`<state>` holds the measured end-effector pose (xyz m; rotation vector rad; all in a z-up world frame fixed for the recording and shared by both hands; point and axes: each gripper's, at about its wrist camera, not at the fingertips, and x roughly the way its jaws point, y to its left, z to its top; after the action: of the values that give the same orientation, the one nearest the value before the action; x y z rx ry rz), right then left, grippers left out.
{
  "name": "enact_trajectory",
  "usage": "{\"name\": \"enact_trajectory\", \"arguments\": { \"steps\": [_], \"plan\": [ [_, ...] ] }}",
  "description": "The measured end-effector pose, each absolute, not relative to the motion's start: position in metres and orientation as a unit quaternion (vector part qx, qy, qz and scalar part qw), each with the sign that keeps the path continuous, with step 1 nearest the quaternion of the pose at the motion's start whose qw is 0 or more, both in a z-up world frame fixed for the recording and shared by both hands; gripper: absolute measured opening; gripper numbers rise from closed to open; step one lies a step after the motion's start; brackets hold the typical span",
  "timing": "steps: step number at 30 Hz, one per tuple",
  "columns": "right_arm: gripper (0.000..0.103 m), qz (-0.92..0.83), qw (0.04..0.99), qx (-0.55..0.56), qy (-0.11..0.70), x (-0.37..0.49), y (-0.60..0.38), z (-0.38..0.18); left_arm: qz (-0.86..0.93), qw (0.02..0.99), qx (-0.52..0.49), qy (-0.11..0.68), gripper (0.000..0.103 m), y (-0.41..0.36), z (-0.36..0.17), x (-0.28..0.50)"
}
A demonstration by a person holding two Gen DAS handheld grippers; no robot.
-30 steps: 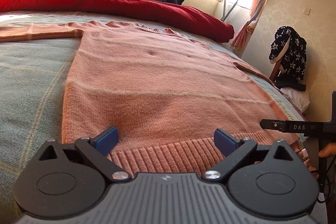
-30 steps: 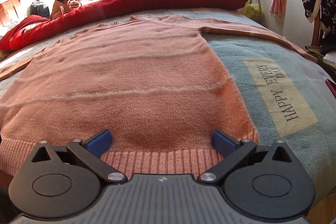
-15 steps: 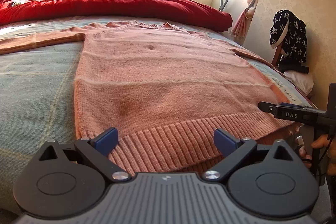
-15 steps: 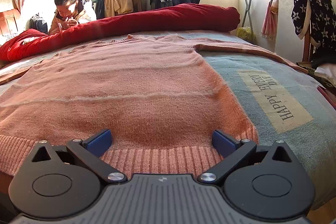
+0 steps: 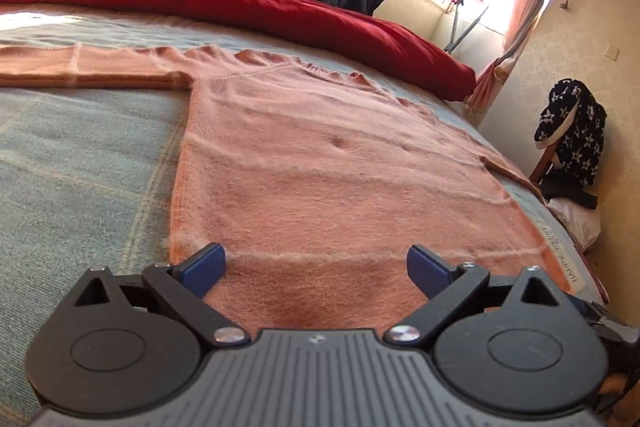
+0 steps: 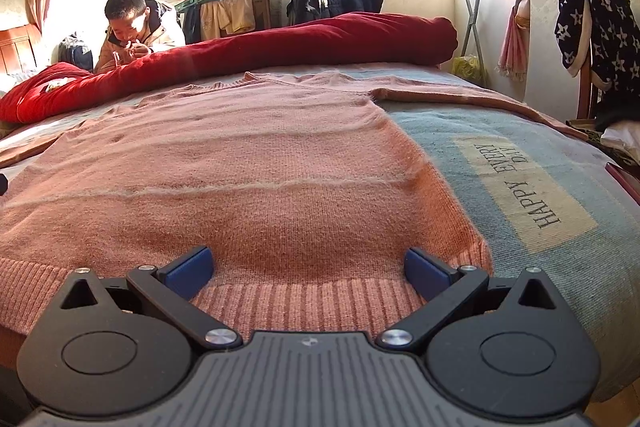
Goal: Fold clothes
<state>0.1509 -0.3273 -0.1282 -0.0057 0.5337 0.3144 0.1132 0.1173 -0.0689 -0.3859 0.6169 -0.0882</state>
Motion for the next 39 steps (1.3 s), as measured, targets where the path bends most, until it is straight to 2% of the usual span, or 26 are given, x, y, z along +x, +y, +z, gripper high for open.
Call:
{"name": "enact_trajectory", "arguments": {
  "steps": [7, 12, 16, 23, 39],
  "plan": [
    [0.103, 0.152, 0.955, -0.005, 0.254, 0.148, -0.326, -0.13, -0.084, 0.939, -0.164, 0.291, 0.097, 0.09, -0.051, 0.074],
    [0.103, 0.156, 0.953, -0.008, 0.258, 0.147, -0.326, -0.128, -0.085, 0.935, -0.118, 0.323, 0.097, 0.059, -0.07, 0.065],
    [0.103, 0.171, 0.947, -0.016, 0.272, 0.145, -0.332, -0.122, -0.078, 0.942, -0.086, 0.316, 0.097, 0.05, -0.072, 0.058],
    [0.103, 0.191, 0.941, 0.017, 0.279, 0.144, -0.346, -0.105, -0.084, 0.938, -0.125, 0.313, 0.099, 0.06, -0.072, 0.06],
    [0.103, 0.191, 0.94, 0.013, 0.283, 0.15, -0.367, -0.117, -0.092, 0.938, -0.132, 0.307, 0.099, 0.063, -0.075, 0.06]
  ]
}}
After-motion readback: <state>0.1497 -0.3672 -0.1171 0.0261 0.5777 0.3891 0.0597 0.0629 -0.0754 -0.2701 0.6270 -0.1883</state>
